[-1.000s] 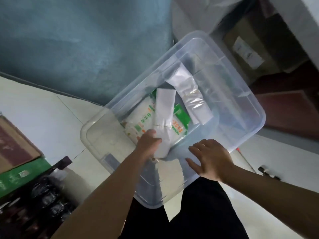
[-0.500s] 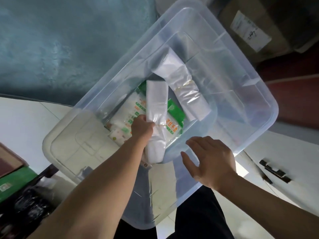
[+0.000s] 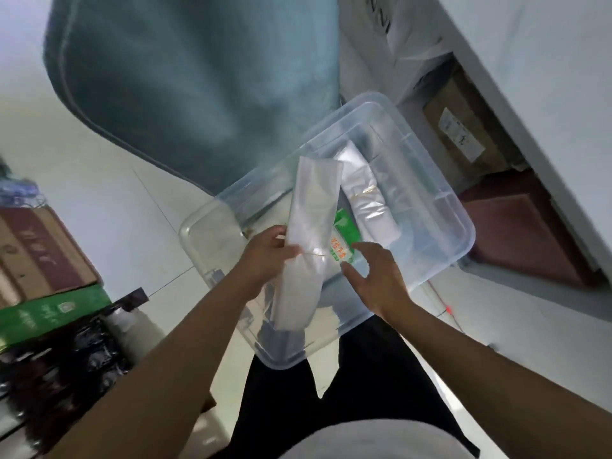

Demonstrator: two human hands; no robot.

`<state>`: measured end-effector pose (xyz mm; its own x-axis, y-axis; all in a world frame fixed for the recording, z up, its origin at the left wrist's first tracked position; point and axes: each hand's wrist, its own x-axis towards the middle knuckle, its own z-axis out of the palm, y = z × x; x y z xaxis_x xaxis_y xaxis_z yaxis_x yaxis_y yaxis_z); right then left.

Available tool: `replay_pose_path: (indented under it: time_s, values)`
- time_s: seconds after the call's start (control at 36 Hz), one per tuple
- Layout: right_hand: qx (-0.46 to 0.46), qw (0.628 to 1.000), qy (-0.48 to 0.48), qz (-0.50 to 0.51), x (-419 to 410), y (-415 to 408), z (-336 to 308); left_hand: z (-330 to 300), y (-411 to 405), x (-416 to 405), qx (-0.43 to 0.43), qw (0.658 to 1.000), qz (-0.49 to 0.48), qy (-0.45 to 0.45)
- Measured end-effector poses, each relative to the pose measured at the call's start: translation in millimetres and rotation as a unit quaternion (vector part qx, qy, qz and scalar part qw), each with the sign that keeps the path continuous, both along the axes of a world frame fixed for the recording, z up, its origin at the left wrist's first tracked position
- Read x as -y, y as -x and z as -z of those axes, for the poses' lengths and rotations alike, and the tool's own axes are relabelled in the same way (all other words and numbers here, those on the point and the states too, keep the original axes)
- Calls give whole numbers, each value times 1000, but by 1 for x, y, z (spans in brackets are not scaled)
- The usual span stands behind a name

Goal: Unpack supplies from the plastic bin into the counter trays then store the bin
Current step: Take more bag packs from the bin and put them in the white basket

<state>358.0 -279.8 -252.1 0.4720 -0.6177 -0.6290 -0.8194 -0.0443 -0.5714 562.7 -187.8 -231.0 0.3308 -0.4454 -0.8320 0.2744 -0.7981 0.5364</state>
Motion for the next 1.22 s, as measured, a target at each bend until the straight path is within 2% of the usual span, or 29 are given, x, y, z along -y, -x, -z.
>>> replay_pose_path:
  time_s: [0.08, 0.17, 0.25, 0.39, 0.5, 0.56, 0.69, 0.86, 1.0, 1.14, 1.22]
  values:
    - [88, 968, -182, 148, 8, -16, -40, -52, 4, -9, -15, 998, -32, 51]
    - [170, 919, -336, 118, 18, -22, -81, -97, 14, -17, -11, 993, -76, 86]
    - [207, 904, -369, 66, 17, -24, -122, -138, 28, -29, -3, 982, -138, 128]
    - [241, 918, -314, 17, 11, -25, -172, -180, 43, -48, 16, 962, -177, 207]
    - [253, 933, -254, -29, 2, -18, -203, -203, 39, -62, -81, 922, -228, 302]
    - [258, 941, -217, -41, -8, -11, -217, -214, 36, -65, -84, 910, -236, 330]
    - [273, 952, -142, 13, -40, 22, -248, -236, 48, -71, -51, 898, -216, 380]
    - [368, 920, -63, 121, -80, 77, -285, -252, 86, -68, -81, 902, -84, 416]
    - [399, 890, -7, 220, -99, 132, -313, -279, 138, -40, -86, 898, 52, 428]
    - [403, 857, 103, 304, -103, 195, -332, -303, 198, -7, -110, 866, 188, 450]
    - [413, 826, 127, 362, -101, 231, -341, -305, 232, 2, -126, 833, 313, 439]
